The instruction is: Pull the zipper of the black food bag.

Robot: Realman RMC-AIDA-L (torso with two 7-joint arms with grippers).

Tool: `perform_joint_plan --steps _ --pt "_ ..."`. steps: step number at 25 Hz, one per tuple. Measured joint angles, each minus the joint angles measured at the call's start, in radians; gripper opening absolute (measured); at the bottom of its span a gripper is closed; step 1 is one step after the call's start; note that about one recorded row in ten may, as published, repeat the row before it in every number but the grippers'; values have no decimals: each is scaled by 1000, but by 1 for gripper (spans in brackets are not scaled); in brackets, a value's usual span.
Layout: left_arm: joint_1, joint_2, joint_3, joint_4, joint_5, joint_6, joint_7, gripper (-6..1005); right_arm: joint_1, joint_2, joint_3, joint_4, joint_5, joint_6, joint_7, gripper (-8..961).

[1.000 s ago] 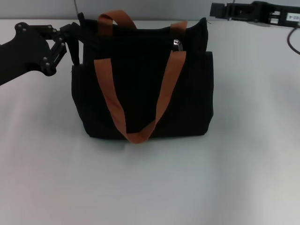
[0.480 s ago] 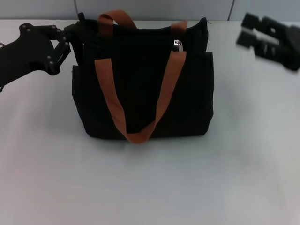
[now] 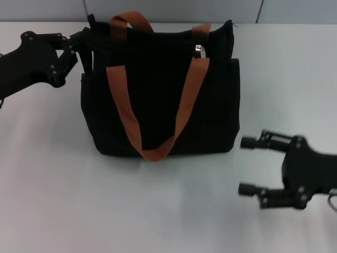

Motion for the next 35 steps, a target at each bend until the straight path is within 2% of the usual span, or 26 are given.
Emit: perform_joint_plan --steps 4,14,15,17,19,21,22,23,24,26,28,31,35 --pt "3 1 0 0 1 0 -17 126 -7 7 1 21 -14 14 -30 829" --pt "14 10 2 17 4 1 -84 129 -8 8 3 25 -15 18 -31 827" --pt "14 20 5 32 11 5 -115 150 -8 8 3 25 -15 22 -31 827" --pt "14 20 5 32 11 5 -115 191 -6 8 3 25 -15 29 -31 827" --pt "13 83 41 102 53 62 -286 232 -4 9 3 26 -13 35 -31 827" --pt "13 83 41 102 53 62 -286 273 -4 9 3 26 -12 35 -31 827" --pt "3 116 51 112 61 104 -353 293 -4 10 3 26 -11 35 -31 827" --pt "-3 132 53 112 63 136 -380 314 -4 10 3 26 -11 35 -31 827" --pt "-10 151 54 112 64 184 -404 394 -3 10 3 27 -8 35 -27 827" --pt "-11 154 55 112 64 201 -406 555 -2 11 3 28 -7 35 -26 827" --pt "-11 156 63 111 65 267 -391 641 -1 11 5 29 -6 36 -24 827" --pt "-3 137 100 102 66 325 -337 770 2 13 6 38 -6 46 -23 827" --pt "28 96 147 98 67 381 -228 770 12 12 6 54 -6 60 -22 827"
